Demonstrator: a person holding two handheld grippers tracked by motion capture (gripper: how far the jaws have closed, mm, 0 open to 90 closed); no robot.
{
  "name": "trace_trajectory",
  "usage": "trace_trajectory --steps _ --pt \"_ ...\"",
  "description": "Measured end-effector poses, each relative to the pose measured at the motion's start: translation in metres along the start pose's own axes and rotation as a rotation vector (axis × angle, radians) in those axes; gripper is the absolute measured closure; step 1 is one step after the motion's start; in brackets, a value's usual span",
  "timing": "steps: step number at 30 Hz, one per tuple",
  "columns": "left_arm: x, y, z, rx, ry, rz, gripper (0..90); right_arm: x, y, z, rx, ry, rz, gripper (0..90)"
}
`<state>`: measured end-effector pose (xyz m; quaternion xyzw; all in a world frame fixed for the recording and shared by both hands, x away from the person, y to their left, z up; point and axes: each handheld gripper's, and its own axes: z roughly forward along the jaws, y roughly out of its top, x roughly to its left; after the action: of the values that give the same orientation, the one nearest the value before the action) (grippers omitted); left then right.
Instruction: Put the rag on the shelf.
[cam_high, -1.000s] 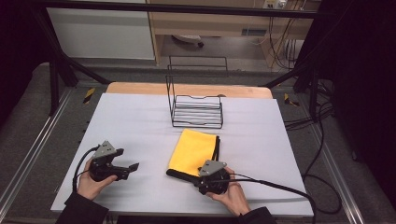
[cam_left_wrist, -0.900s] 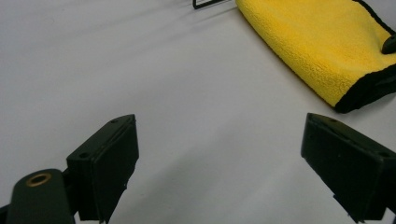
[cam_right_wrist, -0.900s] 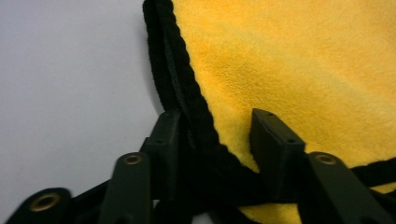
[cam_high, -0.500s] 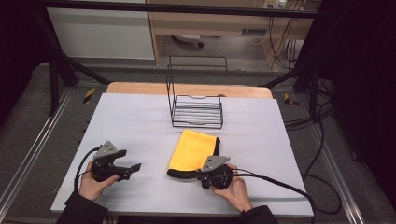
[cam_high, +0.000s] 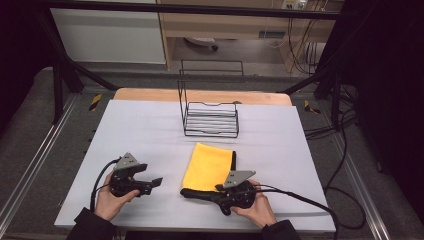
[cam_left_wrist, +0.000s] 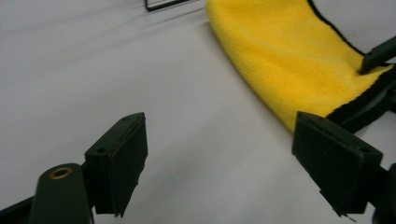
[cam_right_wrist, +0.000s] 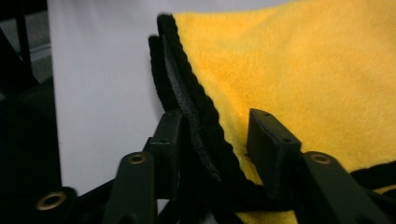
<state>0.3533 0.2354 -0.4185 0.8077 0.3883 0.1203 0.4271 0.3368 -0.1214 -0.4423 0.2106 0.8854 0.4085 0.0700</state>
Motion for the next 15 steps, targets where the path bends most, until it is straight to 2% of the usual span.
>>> trace_trajectory --steps 2,3,4,5,6,7,8,9,10,11,12,13,15 --pt "-0.018 0.009 0.007 0.015 -0.033 0.021 22.7 -0.001 0.003 -0.008 -0.046 0.007 0.028 43.8" --pt "-0.018 0.009 0.007 0.015 -0.033 0.021 24.2 -0.003 0.004 -0.014 -0.072 -0.004 0.048 37.6" --pt "-0.031 0.015 0.013 0.036 -0.055 0.034 25.8 -0.006 0.005 -0.02 -0.088 -0.033 0.077 33.3" --pt "-0.031 0.015 0.013 0.036 -0.055 0.034 27.2 -0.01 0.004 -0.027 -0.094 -0.068 0.108 33.4" --pt "-0.038 0.017 0.017 0.048 -0.064 0.041 29.0 -0.014 0.002 -0.034 -0.105 -0.103 0.15 32.6" --pt "-0.045 0.02 0.021 0.06 -0.072 0.05 29.0 -0.014 0.002 -0.034 -0.105 -0.103 0.15 32.6" --pt "-0.051 0.022 0.026 0.078 -0.074 0.055 31.3 -0.019 -0.002 -0.038 -0.121 -0.127 0.196 32.7" --pt "-0.057 0.024 0.031 0.095 -0.074 0.062 32.6 -0.027 -0.011 -0.043 -0.141 -0.162 0.293 30.6" --pt "-0.061 0.027 0.037 0.111 -0.075 0.062 33.8 -0.027 -0.011 -0.043 -0.141 -0.162 0.293 30.6" --pt "-0.064 0.029 0.042 0.12 -0.072 0.055 35.9 -0.03 -0.019 -0.04 -0.124 -0.176 0.341 27.6" --pt "-0.066 0.031 0.048 0.128 -0.066 0.05 35.9 -0.03 -0.019 -0.04 -0.124 -0.176 0.341 27.6" --pt "-0.068 0.032 0.053 0.137 -0.057 0.051 37.8 -0.031 -0.021 -0.037 -0.102 -0.194 0.353 24.8" --pt "-0.066 0.033 0.063 0.162 -0.026 0.069 41.5 -0.031 -0.022 -0.029 -0.081 -0.202 0.382 20.9"
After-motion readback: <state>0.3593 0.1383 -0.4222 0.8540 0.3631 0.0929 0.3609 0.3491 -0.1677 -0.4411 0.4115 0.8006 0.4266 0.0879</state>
